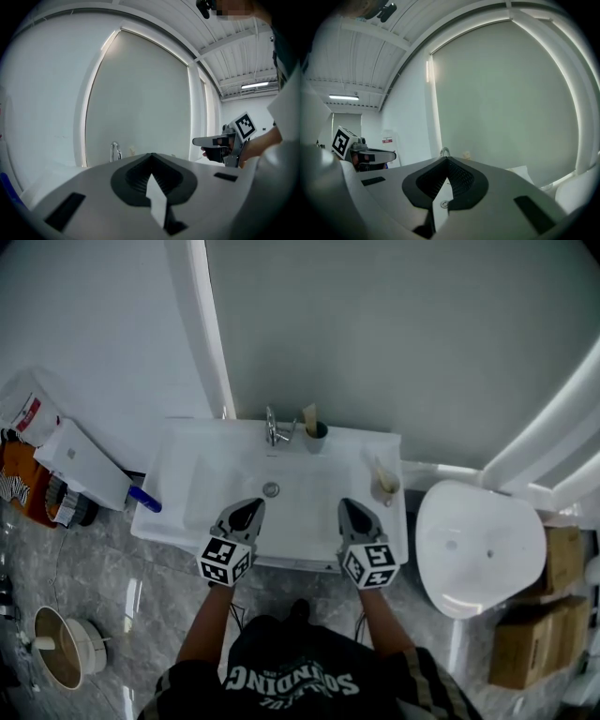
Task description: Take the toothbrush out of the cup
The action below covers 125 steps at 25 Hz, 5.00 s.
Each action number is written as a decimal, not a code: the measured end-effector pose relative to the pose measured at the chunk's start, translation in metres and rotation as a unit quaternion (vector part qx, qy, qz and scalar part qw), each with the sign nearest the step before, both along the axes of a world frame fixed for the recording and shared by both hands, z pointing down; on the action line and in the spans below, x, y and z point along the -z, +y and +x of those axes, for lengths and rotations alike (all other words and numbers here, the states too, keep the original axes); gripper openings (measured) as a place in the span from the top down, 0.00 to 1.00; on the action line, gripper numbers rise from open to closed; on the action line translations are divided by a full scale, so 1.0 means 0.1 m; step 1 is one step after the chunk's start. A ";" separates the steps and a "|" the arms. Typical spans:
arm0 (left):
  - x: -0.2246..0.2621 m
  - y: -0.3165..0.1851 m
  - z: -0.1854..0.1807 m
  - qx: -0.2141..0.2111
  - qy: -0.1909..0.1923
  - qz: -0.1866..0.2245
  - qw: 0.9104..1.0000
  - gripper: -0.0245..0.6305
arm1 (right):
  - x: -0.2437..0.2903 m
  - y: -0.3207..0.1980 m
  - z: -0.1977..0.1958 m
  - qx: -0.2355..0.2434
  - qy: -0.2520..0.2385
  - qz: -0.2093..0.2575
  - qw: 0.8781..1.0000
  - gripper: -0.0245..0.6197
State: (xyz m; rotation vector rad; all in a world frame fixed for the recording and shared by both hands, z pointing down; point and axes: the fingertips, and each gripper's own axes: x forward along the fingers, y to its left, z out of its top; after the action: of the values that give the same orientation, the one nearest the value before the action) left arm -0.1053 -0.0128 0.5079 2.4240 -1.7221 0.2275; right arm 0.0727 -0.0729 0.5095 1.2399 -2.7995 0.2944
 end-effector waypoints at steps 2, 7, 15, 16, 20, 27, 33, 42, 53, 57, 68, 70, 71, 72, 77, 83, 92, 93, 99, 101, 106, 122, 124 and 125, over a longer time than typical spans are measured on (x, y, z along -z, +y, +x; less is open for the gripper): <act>0.00 -0.07 -0.02 0.003 0.000 -0.001 1.000 0.96 | -0.02 -0.08 -0.04 0.003 -0.001 -0.004 1.000 0.96; 0.02 -0.22 -0.12 0.003 0.002 0.002 1.000 0.96 | -0.02 -0.20 -0.18 0.010 0.002 -0.007 1.000 0.96; 0.01 -0.61 -0.21 -0.028 0.003 0.007 1.000 0.96 | 0.03 -0.53 -0.28 -0.023 0.006 -0.001 1.000 0.96; -0.01 -0.66 -0.23 -0.033 0.004 0.005 0.999 0.96 | 0.04 -0.57 -0.31 -0.026 0.006 0.000 1.000 0.97; -0.09 -0.87 -0.32 -0.051 0.008 -0.002 0.999 0.96 | 0.02 -0.75 -0.43 -0.039 0.011 0.002 0.999 0.97; -0.16 -1.12 -0.47 -0.081 0.011 0.000 0.997 0.96 | -0.03 -0.97 -0.65 -0.067 0.019 -0.007 0.998 0.97; -0.25 -1.27 -0.55 -0.105 0.020 -0.006 0.994 0.96 | -0.08 -1.03 -0.76 -0.084 0.029 -0.009 0.996 0.97; -0.35 -1.45 -0.39 -0.128 0.032 -0.019 0.991 0.96 | -0.18 -1.11 -0.62 -0.095 0.046 -0.009 0.994 0.97; -0.35 -1.64 0.06 -0.155 0.031 -0.024 0.987 0.96 | -0.34 -1.28 -0.02 -0.147 0.079 -0.008 0.986 0.85; -0.39 -1.68 0.25 -0.166 0.034 -0.030 0.985 0.96 | -0.46 -1.32 0.33 -0.178 0.089 -0.015 0.980 0.74; -0.50 -1.67 0.40 -0.168 0.026 -0.050 0.984 0.96 | -0.86 -1.51 0.79 -0.180 0.172 -0.052 0.967 0.71; -0.52 -1.65 0.35 -0.161 0.025 -0.054 0.985 0.96 | -1.02 -1.59 0.85 -0.172 0.191 -0.066 0.964 0.71; -0.53 -1.64 0.32 -0.157 0.025 -0.056 0.986 0.96 | -1.12 -1.62 0.89 -0.168 0.203 -0.074 0.962 0.71; -0.54 -1.63 0.29 -0.153 0.025 -0.057 0.986 0.96 | -1.22 -1.66 0.92 -0.166 0.215 -0.081 0.959 0.71; -0.59 -1.60 0.13 -0.129 0.025 -0.064 0.989 0.96 | -1.54 -1.81 1.03 -0.164 0.258 -0.104 0.946 0.71; -0.61 -1.55 -0.06 -0.097 0.028 -0.068 0.993 0.96 | -1.71 -1.96 1.10 -0.173 0.295 -0.115 0.933 0.72; -0.63 -1.53 -0.07 -0.092 0.032 -0.068 0.993 0.96 | -1.49 -2.01 1.12 -0.171 0.299 -0.091 0.934 0.85; -0.63 -1.54 -0.05 -0.095 0.033 -0.068 0.993 0.96 | -1.43 -2.02 1.12 -0.171 0.297 -0.087 0.935 0.86; -0.63 -1.59 0.09 -0.111 0.035 -0.067 0.991 0.96 | -1.03 -2.06 1.10 -0.175 0.267 -0.071 0.945 0.86; -0.62 -1.60 0.12 -0.116 0.035 -0.066 0.990 0.96 | -0.87 -2.07 1.09 -0.175 0.259 -0.062 0.948 0.86; -0.60 -1.60 0.18 -0.123 0.037 -0.063 0.990 0.96 | -0.51 -2.06 1.04 -0.174 0.235 -0.037 0.955 0.86; -0.63 -1.62 0.29 -0.146 0.038 -0.067 0.986 0.96 | -0.40 -1.78 0.55 -0.123 0.196 -0.032 0.972 0.86; -0.63 -1.62 0.32 -0.149 0.039 -0.068 0.986 0.96 | -0.50 -1.71 0.56 -0.122 0.187 -0.048 0.973 0.86; -0.64 -1.62 0.33 -0.152 0.039 -0.068 0.985 0.96 | -0.56 -1.68 0.57 -0.123 0.184 -0.057 0.974 0.86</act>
State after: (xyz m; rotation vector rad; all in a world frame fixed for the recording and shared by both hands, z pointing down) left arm -0.0726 -0.1752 0.5714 2.5446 -1.2567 0.2731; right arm 0.1300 -0.2406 0.5656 1.4441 -2.2924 0.2083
